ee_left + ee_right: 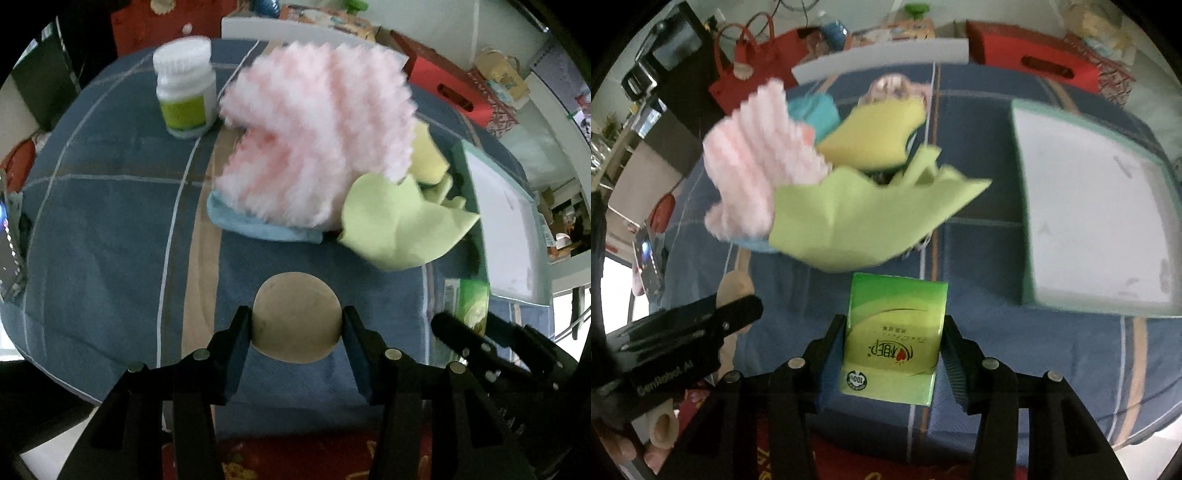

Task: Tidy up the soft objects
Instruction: 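Carry both items over the white tray and open both tools to drop them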

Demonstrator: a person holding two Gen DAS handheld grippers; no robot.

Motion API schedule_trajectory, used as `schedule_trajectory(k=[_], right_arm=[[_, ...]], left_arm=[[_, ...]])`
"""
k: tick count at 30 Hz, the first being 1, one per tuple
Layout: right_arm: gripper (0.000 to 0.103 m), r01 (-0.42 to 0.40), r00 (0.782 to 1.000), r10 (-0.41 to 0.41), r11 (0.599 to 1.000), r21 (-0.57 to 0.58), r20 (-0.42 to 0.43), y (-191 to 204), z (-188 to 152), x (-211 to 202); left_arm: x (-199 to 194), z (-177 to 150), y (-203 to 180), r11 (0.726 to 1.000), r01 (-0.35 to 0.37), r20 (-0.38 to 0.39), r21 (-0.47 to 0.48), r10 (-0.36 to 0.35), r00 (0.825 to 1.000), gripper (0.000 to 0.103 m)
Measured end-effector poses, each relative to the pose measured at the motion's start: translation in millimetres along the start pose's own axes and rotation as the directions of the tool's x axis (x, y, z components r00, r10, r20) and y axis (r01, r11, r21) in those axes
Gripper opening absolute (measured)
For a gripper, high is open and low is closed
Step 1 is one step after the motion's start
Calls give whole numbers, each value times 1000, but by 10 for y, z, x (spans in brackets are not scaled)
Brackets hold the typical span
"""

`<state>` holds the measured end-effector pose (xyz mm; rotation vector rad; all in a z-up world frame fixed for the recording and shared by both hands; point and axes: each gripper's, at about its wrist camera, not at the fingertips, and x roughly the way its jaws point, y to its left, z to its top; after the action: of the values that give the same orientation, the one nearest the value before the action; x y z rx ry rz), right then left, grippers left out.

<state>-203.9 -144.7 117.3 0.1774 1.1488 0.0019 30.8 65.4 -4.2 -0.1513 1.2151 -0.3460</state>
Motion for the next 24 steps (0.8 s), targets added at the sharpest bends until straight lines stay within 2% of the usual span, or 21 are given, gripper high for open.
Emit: schedule_trajectory(k=[4, 9, 13, 16, 19, 24], right_arm=[[53, 20, 997, -21, 1000, 20, 76, -69, 153, -279], [53, 51, 989, -63, 994, 93, 135, -55, 391, -359], [53, 76, 980, -104, 984, 162, 171, -158, 563, -390], [53, 75, 975, -118, 972, 221, 187, -327, 661, -445], [53, 97, 968, -155, 956, 276, 196, -502, 755, -466], [53, 162, 949, -247, 917, 365, 198, -840, 814, -478]], left_arm=[[-593, -166, -310, 998, 4, 75, 58, -8, 997, 51], [-1301, -388, -797, 993, 15, 139, 114, -31, 990, 51], [-1593, -628, -1421, 985, 0, 164, 170, -28, 986, 51], [-1750, -785, -1785, 977, -9, 189, 214, -33, 982, 51], [-1751, -807, -2039, 970, -10, 182, 242, -36, 983, 51], [-1588, -761, -2350, 963, -10, 155, 271, -33, 987, 51]])
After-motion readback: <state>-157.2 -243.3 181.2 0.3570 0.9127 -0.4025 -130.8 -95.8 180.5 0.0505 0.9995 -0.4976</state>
